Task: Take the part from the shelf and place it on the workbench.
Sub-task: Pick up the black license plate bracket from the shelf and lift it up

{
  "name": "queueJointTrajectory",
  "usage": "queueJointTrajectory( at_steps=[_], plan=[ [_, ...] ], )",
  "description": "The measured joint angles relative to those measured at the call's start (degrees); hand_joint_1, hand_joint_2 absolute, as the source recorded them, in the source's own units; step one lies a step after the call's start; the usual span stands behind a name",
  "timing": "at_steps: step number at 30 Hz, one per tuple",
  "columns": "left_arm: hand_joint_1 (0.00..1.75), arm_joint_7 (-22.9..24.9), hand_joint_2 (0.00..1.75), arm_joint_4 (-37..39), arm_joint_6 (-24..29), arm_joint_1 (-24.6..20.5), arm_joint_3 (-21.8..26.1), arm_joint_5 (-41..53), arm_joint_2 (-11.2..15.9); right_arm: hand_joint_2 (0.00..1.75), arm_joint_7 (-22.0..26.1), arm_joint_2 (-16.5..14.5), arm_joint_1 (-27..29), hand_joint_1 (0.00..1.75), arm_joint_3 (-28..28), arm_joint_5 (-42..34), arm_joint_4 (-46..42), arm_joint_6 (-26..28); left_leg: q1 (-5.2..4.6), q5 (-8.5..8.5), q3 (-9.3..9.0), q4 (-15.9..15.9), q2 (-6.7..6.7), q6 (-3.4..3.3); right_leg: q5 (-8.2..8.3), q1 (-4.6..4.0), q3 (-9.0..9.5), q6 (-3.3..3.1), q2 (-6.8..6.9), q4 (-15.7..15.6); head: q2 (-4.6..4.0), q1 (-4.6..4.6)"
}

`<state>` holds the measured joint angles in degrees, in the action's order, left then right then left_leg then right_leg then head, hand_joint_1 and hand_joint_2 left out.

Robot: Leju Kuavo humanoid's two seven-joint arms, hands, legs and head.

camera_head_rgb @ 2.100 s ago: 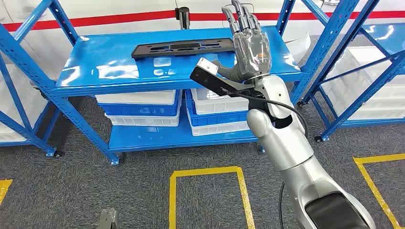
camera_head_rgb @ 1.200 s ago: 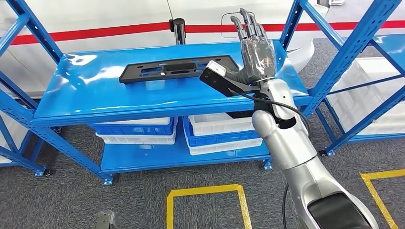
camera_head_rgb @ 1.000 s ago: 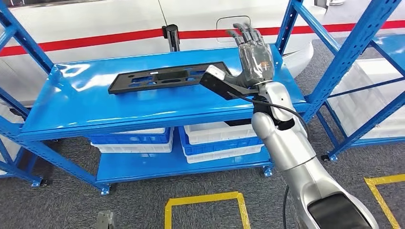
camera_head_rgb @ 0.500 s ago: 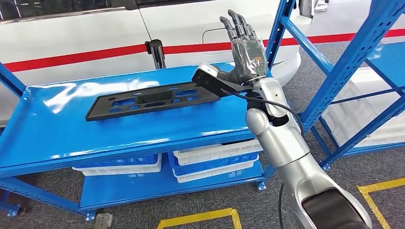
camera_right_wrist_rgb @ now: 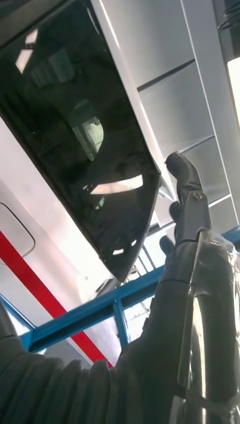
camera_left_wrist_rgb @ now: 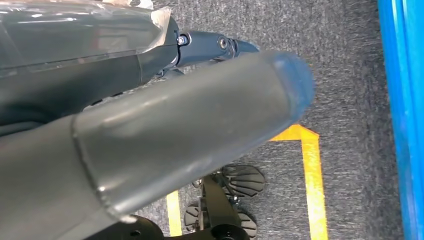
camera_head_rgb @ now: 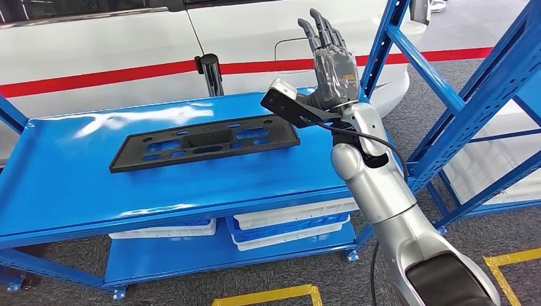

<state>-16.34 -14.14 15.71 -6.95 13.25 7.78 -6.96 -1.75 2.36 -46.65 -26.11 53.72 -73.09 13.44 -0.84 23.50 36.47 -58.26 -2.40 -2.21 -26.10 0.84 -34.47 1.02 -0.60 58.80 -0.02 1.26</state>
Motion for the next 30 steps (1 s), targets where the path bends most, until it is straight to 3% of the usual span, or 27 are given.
queueJointTrajectory(
  at_steps=[3,6,7,8,9,11,12,13,17,19,21,23,24,26,28,30],
  plan=[
    [0.0,0.27,0.0,0.09,0.05,0.05,-0.01,0.02,0.37,1.75,0.07,-0.14,-0.11,0.0,-0.01,-0.05,-0.02,0.03,0.4,1.7,1.29,-2.71,0.74,1.18,0.05,0.53,0.58,-1.08,0.09,-0.29,0.0,0.26],
    [0.0,4.2,0.0,0.4,1.53,0.04,-0.25,1.47,0.57,1.75,0.38,-0.32,-0.31,0.0,-0.1,-0.69,-0.19,0.25,1.24,5.82,6.55,-12.87,1.83,2.55,-0.37,0.63,1.13,-1.63,0.2,-0.32,0.0,0.55],
    [0.0,6.77,0.0,0.64,2.54,0.14,-0.58,2.6,0.7,1.75,0.39,-0.31,-0.44,0.0,-0.15,-1.14,-0.43,0.26,1.49,6.19,8.03,-15.17,1.99,2.82,-0.52,0.63,1.26,-1.71,0.21,-0.31,0.0,0.54],
    [0.0,9.45,0.0,0.91,3.42,0.34,-1.05,3.86,0.85,1.75,0.3,-0.3,-0.62,0.0,-0.21,-1.64,-0.79,0.21,1.7,5.55,8.58,-15.49,2.11,2.98,-0.71,0.64,1.43,-1.71,0.2,-0.3,0.0,0.56],
    [0.0,12.37,0.0,1.17,4.11,0.61,-1.57,5.26,1.08,1.75,0.15,-0.27,-0.86,0.0,-0.26,-2.16,-1.25,0.12,1.84,4.01,8.02,-13.69,2.18,3.03,-0.94,0.68,1.68,-1.64,0.18,-0.3,0.0,0.56],
    [0.0,18.15,0.0,1.75,4.55,1.33,-2.86,8.22,1.54,1.75,-0.11,-0.13,-1.57,0.0,-0.34,-3.3,-2.17,0.01,1.95,0.11,4.59,-6.28,2.31,2.82,-1.52,0.74,2.34,-1.28,0.15,-0.32,0.0,0.55],
    [0.0,21.68,0.0,2.12,4.19,1.67,-3.8,9.91,1.78,1.75,-0.18,0.03,-2.06,0.0,-0.45,-4.07,-2.64,0.0,1.79,-0.96,2.87,-3.01,2.32,2.6,-1.81,0.64,2.54,-0.98,0.15,-0.34,0.0,0.53],
    [0.0,25.41,0.0,2.5,3.36,1.99,-4.93,11.44,1.98,1.75,-0.14,0.23,-2.56,0.0,-0.65,-4.91,-3.06,0.02,1.59,-1.34,1.72,-0.95,2.31,2.31,-2.03,0.57,2.63,-0.69,0.17,-0.36,0.0,0.53],
    [0.0,38.98,0.0,3.44,-2.79,3.51,-9.27,15.69,2.63,1.75,0.38,0.79,-3.48,0.0,-1.94,-7.56,-4.44,0.22,1.13,-0.75,0.38,0.67,2.16,0.82,-2.84,0.25,2.64,0.49,0.42,-0.36,0.0,0.46],
    [0.0,43.02,0.0,3.63,-6.97,3.99,-11.33,17.63,2.77,1.75,0.62,1.01,-3.74,0.0,-2.99,-8.14,-4.93,0.3,1.23,-0.83,-0.45,1.57,2.16,0.08,-4.51,0.08,0.69,0.41,0.56,3.39,0.0,0.33],
    [0.0,45.44,0.0,3.79,-10.13,4.09,-13.36,18.69,2.89,1.75,0.86,1.23,-3.4,0.0,-4.5,-8.4,-5.23,-0.01,1.06,-0.56,-0.79,1.68,2.07,-0.48,-6.88,0.11,-3.62,-0.08,0.57,10.8,0.0,0.22],
    [0.0,46.21,0.0,3.82,-10.73,4.13,-14.51,18.79,2.91,1.75,1.2,1.44,-1.81,0.0,-6.5,-7.61,-5.54,-0.84,0.98,-0.2,-1.22,1.66,1.81,-0.76,-7.11,0.09,-6.74,0.15,0.56,14.95,0.0,0.16],
    [0.0,46.22,0.0,3.82,-10.44,4.14,-14.77,18.75,2.89,1.75,1.4,1.51,-0.77,0.0,-7.69,-6.71,-5.66,-1.19,0.98,0.03,-1.54,1.62,1.63,-0.74,-5.88,0.08,-6.7,0.56,0.57,13.89,0.0,0.14],
    [0.0,45.75,0.0,3.82,-9.36,4.15,-15.04,18.6,2.83,1.75,1.73,1.52,1.32,0.0,-10.92,-4.06,-5.73,-1.46,0.96,0.61,-2.15,1.46,1.34,-0.42,-2.06,0.1,-4.01,1.34,0.57,6.85,0.0,0.07],
    [0.0,45.13,0.0,3.82,-8.12,4.08,-15.19,18.33,2.81,1.75,1.93,1.03,3.17,0.0,-14.62,-1.87,-5.47,-1.72,0.7,1.36,-2.33,0.89,1.18,0.15,0.54,0.12,-1.36,1.11,0.53,0.86,0.0,0.04],
    [0.0,44.85,0.0,3.82,-7.33,4.0,-15.21,18.09,2.81,1.75,2.01,-0.01,4.61,0.0,-18.06,-0.9,-4.75,-2.28,0.67,1.9,-2.32,0.54,1.17,0.72,1.04,-0.02,-0.62,0.23,0.47,-0.57,0.0,0.11]
  ],
)
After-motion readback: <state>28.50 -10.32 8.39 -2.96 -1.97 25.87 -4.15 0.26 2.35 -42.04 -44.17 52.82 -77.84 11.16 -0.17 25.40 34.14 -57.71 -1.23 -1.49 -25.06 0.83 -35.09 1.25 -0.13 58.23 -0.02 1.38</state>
